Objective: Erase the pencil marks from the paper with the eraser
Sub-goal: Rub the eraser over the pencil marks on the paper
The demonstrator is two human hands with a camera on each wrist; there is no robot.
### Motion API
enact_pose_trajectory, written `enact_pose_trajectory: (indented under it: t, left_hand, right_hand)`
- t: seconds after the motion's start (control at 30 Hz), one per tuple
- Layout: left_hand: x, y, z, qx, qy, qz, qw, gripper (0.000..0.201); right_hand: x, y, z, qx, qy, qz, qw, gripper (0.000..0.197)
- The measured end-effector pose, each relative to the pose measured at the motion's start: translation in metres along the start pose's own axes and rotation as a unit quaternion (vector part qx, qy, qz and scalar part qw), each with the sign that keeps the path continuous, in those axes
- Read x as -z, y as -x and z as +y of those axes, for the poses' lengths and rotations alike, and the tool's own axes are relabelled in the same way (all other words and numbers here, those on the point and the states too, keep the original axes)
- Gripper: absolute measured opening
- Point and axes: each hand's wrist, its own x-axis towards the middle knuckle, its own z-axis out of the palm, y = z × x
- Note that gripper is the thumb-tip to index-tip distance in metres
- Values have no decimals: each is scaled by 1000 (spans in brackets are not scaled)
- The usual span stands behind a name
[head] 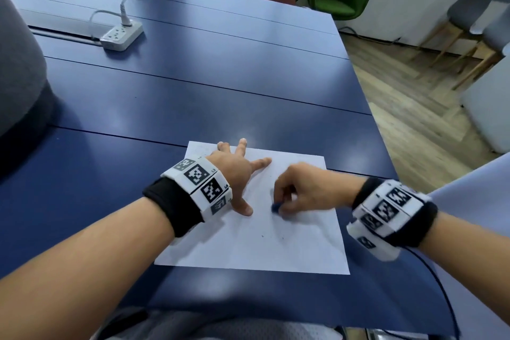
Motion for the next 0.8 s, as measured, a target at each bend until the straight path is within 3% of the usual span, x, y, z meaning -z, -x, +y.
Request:
enact_pose_trajectory:
  t: [0.1,0.17,0.23,0.33,0.53,0.67,0.8]
  left_hand:
    - [0,0,0,4,4,1,1000,121]
    - [0,1,-1,4,5,-1,1000,121]
    - [0,0,-1,4,7,-3,1000,121]
    - [-1,0,-1,7,10,-1,1000,121]
    - [0,-1,-1,4,10,-1,1000,120]
    - [0,1,-1,6,13,-7,1000,120]
    - [0,0,-1,3,15,-3,1000,121]
  right_hand:
    - [24,-25,26,-32,7,118,992,9]
    - [29,-32,35,-39,10,148,988,8]
    - [31,-31,36,-28,9,126,992,7]
    - [38,-32,32,-22,22,37,999,6]
    - [39,-49,34,-6,8,116,993,9]
    - [42,-37,31,-35,16,6,999,11]
    - [45,-49,35,-33,20,100,994,10]
